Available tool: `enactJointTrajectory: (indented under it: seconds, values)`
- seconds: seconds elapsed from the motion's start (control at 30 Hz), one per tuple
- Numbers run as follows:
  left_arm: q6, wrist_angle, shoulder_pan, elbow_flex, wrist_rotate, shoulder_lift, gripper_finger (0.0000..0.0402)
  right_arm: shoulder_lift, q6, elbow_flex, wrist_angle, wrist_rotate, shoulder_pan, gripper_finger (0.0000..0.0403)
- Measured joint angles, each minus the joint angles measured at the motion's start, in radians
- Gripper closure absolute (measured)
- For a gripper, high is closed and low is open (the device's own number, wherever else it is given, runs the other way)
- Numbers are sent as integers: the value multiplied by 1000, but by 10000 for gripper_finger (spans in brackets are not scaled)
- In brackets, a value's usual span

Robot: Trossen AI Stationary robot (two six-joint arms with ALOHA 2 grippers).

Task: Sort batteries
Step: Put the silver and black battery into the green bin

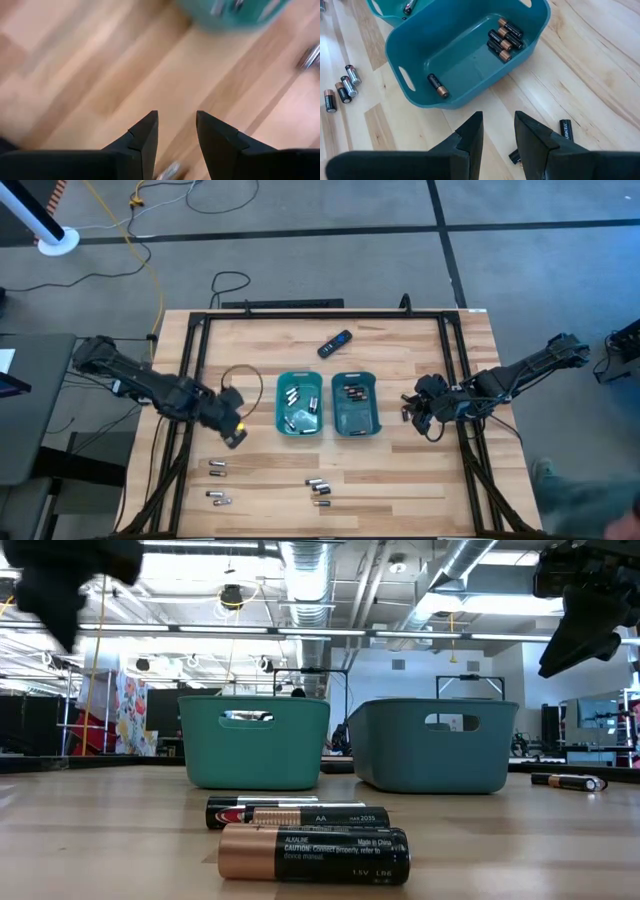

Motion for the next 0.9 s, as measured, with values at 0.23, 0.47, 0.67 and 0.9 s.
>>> enactJointTrajectory:
  seconds: [0.23,0.47,0.67,0.9]
  values:
    - [106,6,-125,-81,89,9,271,0,10,0,0,0,0,276]
    - [217,57,-216,-149,131,8,271,0,41,0,0,0,0,276]
    - [187,138,-318,-201,130,8,271,0,59,0,1,0,0,276]
    - [220,245,-421,-258,129,8,271,0,82,0,7,0,0,276]
